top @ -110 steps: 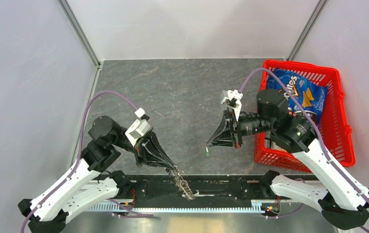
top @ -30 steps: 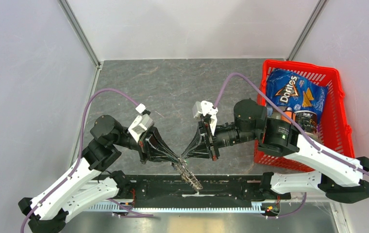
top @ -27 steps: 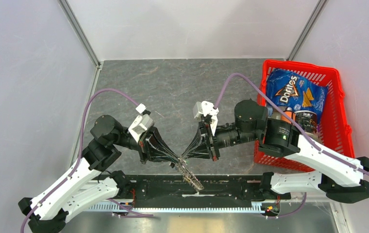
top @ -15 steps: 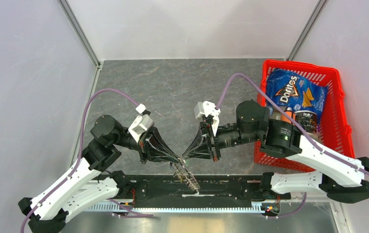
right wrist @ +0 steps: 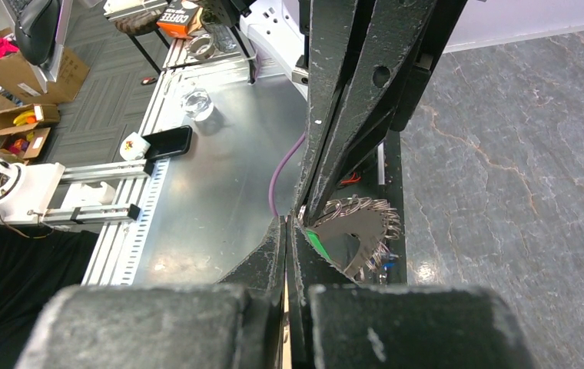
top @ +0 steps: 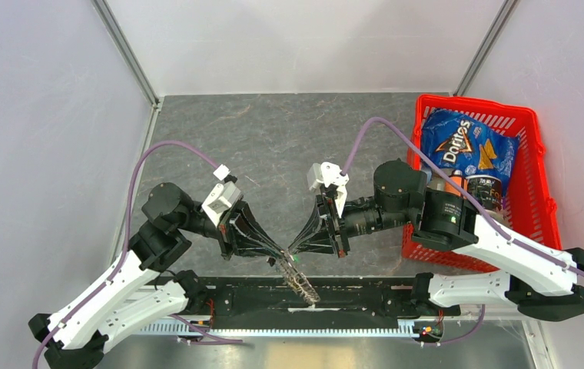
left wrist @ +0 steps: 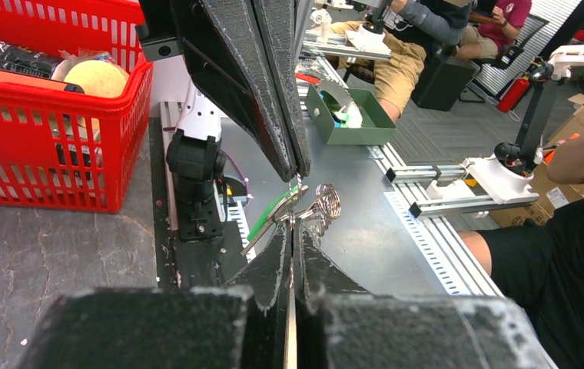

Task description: Put the keys on the keyring

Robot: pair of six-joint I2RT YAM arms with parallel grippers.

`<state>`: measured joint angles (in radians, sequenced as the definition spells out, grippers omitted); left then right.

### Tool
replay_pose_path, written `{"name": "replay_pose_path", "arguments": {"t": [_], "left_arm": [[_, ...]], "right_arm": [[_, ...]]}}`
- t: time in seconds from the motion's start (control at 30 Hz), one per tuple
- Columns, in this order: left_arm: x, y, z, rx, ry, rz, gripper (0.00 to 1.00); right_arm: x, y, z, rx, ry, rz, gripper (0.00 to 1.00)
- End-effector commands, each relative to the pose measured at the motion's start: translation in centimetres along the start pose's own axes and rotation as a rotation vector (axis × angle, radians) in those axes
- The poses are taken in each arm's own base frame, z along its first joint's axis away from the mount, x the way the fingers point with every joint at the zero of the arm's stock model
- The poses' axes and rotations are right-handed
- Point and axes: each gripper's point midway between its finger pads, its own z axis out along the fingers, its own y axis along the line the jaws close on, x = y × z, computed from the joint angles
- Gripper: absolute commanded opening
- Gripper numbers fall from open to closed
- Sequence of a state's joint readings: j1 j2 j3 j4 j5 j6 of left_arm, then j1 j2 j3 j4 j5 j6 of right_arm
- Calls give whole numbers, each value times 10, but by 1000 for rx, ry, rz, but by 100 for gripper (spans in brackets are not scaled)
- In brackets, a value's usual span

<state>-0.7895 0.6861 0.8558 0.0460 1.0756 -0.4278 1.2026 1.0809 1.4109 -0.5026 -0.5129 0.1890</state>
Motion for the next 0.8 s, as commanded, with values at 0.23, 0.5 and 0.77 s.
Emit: {"name": "replay_pose_path", "arguments": {"t": [0.23, 0.5, 0.77], "left_arm": [[-14, -8, -1, 11, -32, 88, 2], [-15, -8, -1, 9, -32, 88, 2], [-15, -8, -2, 8, -33, 92, 2]], "right_arm": [[-18, 4, -2, 8, -44, -46, 0], [-16, 4, 1, 4, -33, -47, 0], [-12, 1, 4, 21, -18, -47, 0]]}}
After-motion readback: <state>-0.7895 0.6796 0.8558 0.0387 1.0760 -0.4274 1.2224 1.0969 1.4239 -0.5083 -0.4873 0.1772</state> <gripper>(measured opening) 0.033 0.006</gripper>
